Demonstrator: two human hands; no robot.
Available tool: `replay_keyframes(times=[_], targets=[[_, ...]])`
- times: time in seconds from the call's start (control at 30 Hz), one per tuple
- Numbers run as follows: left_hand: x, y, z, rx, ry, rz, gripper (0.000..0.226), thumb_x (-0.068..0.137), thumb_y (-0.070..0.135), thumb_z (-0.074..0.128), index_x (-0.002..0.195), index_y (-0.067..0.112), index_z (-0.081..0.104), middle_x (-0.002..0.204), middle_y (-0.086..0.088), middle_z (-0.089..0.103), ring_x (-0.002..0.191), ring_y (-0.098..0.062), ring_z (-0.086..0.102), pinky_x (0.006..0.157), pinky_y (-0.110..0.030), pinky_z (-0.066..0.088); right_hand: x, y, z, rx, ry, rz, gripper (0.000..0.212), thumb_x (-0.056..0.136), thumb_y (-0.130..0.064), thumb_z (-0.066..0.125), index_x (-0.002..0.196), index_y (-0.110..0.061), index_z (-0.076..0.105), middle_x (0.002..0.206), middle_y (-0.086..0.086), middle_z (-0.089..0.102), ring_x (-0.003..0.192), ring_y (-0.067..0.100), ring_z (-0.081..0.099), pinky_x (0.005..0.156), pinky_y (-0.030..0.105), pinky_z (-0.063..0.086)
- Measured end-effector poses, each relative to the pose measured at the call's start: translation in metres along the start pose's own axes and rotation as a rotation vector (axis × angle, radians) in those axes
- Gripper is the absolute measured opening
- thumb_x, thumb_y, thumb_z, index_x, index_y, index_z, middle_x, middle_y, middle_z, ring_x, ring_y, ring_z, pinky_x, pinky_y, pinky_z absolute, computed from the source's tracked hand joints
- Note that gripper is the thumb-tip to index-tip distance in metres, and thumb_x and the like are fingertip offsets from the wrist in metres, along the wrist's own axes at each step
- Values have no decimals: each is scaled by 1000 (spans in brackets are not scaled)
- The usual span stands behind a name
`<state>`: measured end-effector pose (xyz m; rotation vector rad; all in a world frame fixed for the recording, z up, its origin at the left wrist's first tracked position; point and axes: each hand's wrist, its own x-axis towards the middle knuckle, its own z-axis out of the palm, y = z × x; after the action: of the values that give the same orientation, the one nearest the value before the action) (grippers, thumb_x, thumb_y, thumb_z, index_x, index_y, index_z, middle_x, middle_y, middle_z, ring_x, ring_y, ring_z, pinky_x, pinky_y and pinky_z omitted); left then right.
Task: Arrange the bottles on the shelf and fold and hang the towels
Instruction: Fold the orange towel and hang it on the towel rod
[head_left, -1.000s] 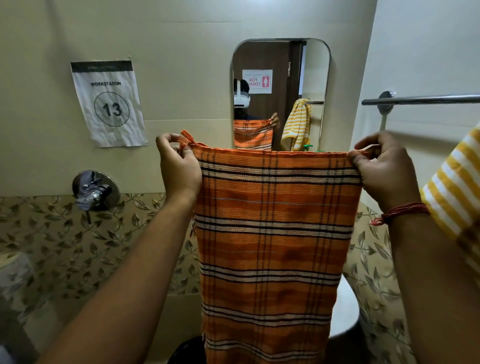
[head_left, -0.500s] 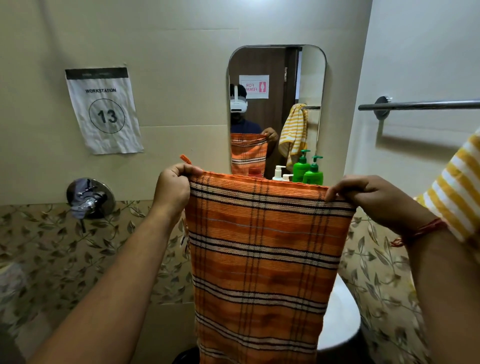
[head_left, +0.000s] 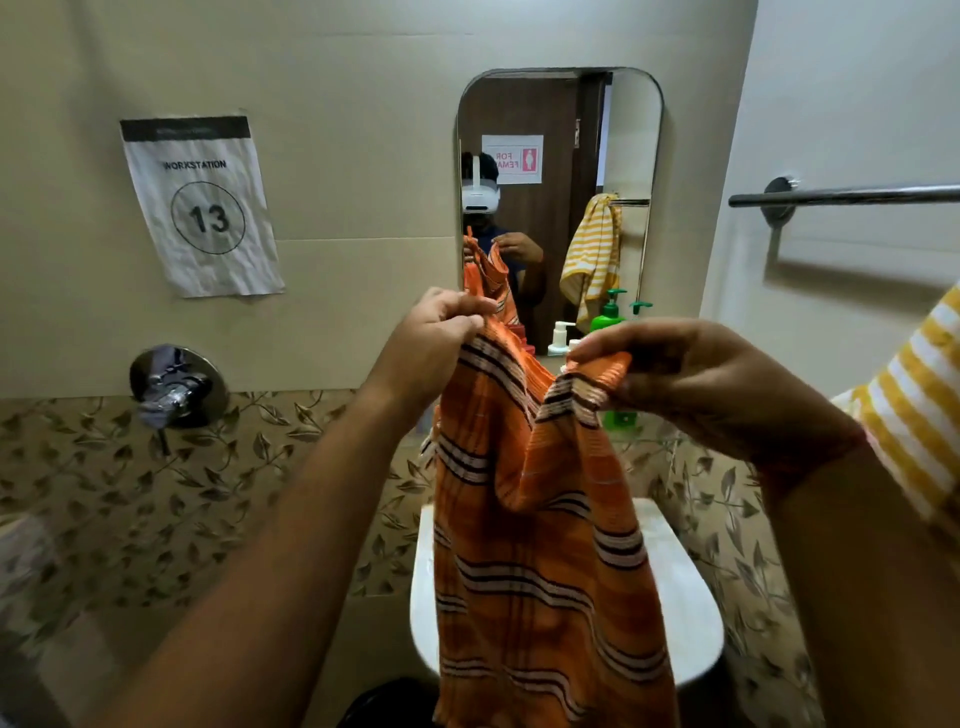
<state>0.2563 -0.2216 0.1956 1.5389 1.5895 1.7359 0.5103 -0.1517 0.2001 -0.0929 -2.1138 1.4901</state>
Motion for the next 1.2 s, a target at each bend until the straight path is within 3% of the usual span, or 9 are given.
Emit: replay_keyframes(times=[0.13,0.23,0.33,0.53,0.63,0.77,1.0,1.13,1.2], targets=[[-3,3,18,-14,-99,53,27,105,23,44,105,22,71,122,-4,58,114,-18,60,89,-29,51,28,-11,16,-703,138,-87,18,87,-5,67,101,-15,73,96,0,71,90,13,70,82,26,59],[-4,2,27,-90,-154,42,35,107,34,39,104,22,72,124,-11,60,114,-20,63,93,-35,52,43,-8,17,-919,237,-144,9,88,-15,70,95,-20,70,102,-3,58,92,10,60,77,21,55],[-5,0,33,-170,-205,28,46,105,49,35,108,21,71,123,-14,64,112,-21,66,96,-39,52,50,-3,19,-869,251,-67,2,93,-20,65,94,-19,64,98,-2,61,89,11,62,75,25,55],[-4,-6,37,-196,-264,25,55,99,59,34,118,21,68,126,-9,65,119,-23,64,102,-45,52,57,16,26,-984,443,-30,9,94,-29,65,90,-25,58,80,-9,61,69,1,58,54,5,44],[-4,-10,39,-191,-291,40,43,99,47,46,122,17,65,128,-11,58,121,-28,60,100,-43,54,61,19,26,-996,535,-48,10,93,-29,65,91,-22,61,78,-8,60,68,1,57,53,9,44],[-4,-15,37,-129,-283,94,30,102,18,53,131,11,60,126,-6,58,120,-23,60,95,-35,56,63,20,27,-983,615,-70,13,91,-30,69,87,-20,62,76,-10,58,68,2,57,56,12,42],[-4,-22,38,-235,-267,87,28,97,13,61,124,17,63,122,-8,68,118,-23,65,95,-38,57,66,23,27,-901,673,-38,21,87,-34,74,84,-16,64,75,-5,62,67,5,58,50,9,39],[-1,-27,41,-250,-65,72,20,96,14,63,115,13,68,113,-8,70,105,-22,69,81,-29,59,61,19,20,-760,529,44,21,89,-37,70,90,-18,63,85,1,67,78,16,66,64,28,56],[4,-33,38,-271,18,18,23,97,15,61,119,10,67,115,-10,70,106,-25,69,84,-34,60,55,16,12,-692,368,166,23,87,-39,70,92,-18,63,92,4,68,85,21,69,73,37,61]])
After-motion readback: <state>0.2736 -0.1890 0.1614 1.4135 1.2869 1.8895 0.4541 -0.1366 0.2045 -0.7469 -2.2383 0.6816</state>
